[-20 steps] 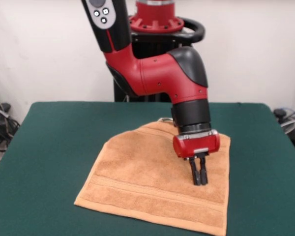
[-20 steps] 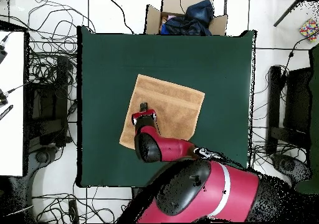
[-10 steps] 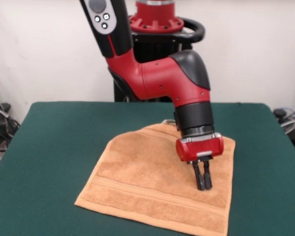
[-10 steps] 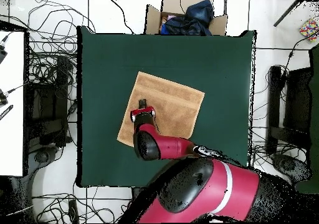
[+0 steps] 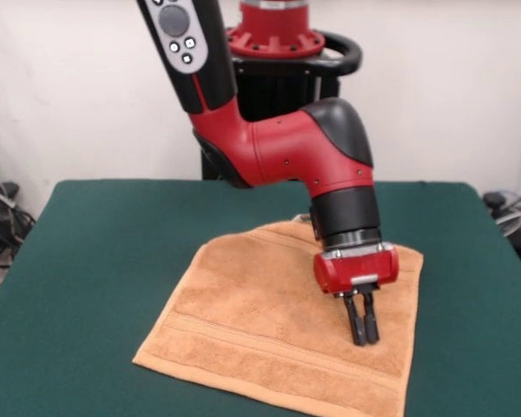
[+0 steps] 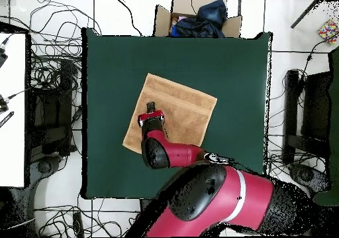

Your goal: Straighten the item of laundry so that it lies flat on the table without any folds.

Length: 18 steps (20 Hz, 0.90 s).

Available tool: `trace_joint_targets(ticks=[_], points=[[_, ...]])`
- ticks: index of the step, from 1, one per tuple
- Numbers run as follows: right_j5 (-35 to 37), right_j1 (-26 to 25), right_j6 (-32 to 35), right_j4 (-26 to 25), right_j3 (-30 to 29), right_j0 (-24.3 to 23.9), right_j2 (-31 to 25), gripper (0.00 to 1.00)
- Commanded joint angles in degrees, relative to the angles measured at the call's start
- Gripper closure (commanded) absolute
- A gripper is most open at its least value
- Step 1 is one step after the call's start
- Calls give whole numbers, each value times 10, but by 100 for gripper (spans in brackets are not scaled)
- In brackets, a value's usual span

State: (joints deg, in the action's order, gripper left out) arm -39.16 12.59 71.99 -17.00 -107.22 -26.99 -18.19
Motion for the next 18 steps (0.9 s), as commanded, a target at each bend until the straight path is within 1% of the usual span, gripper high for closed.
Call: trace_joint_targets(ticks=[1, 14, 18], points=[[-19, -23, 161, -9, 92, -1, -54, 100], [-7, -36, 151, 5, 110, 8, -45, 100], [-17, -52, 142, 15, 131, 21, -34, 100]])
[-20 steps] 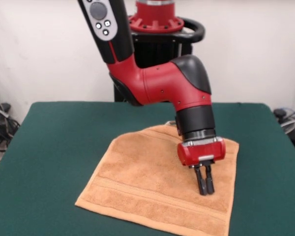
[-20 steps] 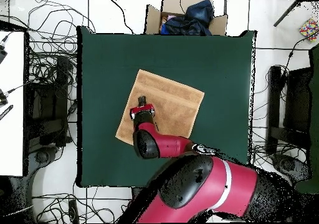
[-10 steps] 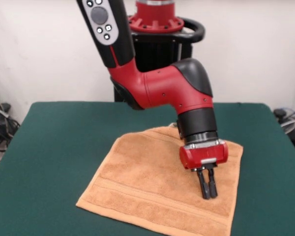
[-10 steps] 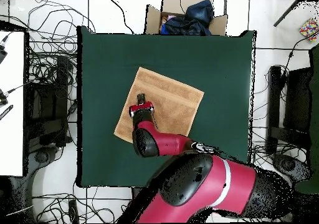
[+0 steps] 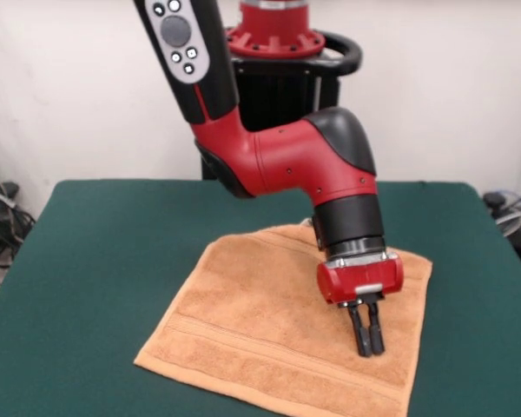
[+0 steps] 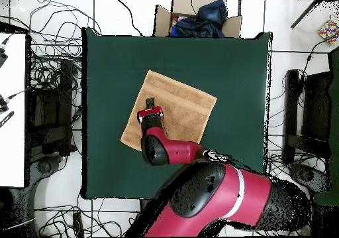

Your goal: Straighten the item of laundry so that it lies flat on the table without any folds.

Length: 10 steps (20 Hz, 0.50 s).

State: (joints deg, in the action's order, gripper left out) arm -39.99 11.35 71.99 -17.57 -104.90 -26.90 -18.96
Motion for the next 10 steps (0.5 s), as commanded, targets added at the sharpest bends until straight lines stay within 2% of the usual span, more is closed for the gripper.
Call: trace_joint_targets(ticks=[1, 10], points=[[-10, -42, 140, 24, 111, 22, -24, 100], [-21, -57, 132, 46, 136, 39, -10, 100]])
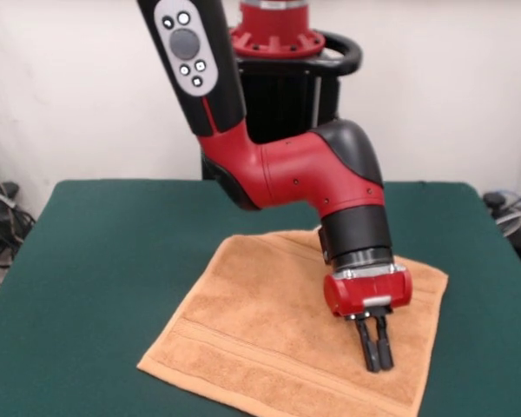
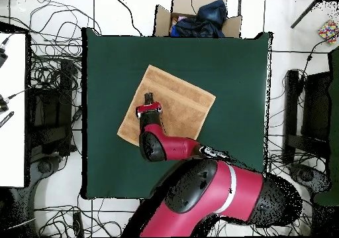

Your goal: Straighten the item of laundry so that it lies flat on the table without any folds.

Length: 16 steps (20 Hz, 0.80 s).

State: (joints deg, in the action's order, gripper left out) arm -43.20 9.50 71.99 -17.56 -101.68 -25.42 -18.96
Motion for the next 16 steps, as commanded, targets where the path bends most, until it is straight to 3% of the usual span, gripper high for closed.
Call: trace_joint_targets(ticks=[1, 16], points=[[12, -40, 132, 46, 106, 24, -9, 100], [0, -44, 134, 52, 115, 32, -1, 100]])
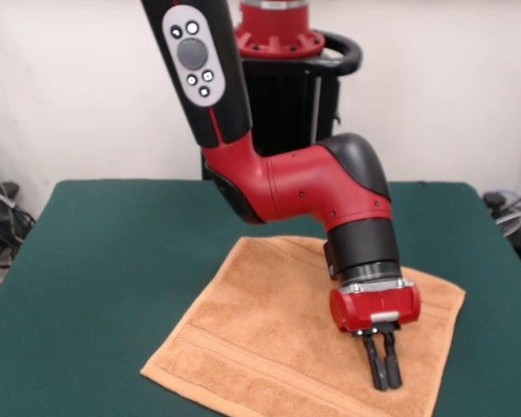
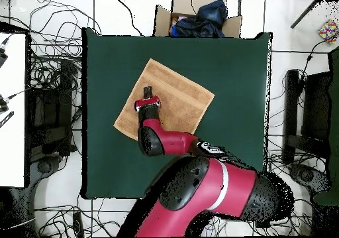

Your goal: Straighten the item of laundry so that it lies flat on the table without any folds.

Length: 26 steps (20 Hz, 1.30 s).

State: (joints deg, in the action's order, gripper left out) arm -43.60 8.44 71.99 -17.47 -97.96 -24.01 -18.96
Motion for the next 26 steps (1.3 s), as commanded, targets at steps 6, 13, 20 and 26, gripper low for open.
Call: trace_joint_targets(ticks=[6, 13, 20, 26], points=[[-1, -35, 134, 50, 81, 18, -1, 100], [45, -16, 131, 39, 57, 9, -6, 100], [329, 145, 100, -12, -135, -108, -82, 100], [464, 239, 47, -20, -219, -184, -139, 100]])
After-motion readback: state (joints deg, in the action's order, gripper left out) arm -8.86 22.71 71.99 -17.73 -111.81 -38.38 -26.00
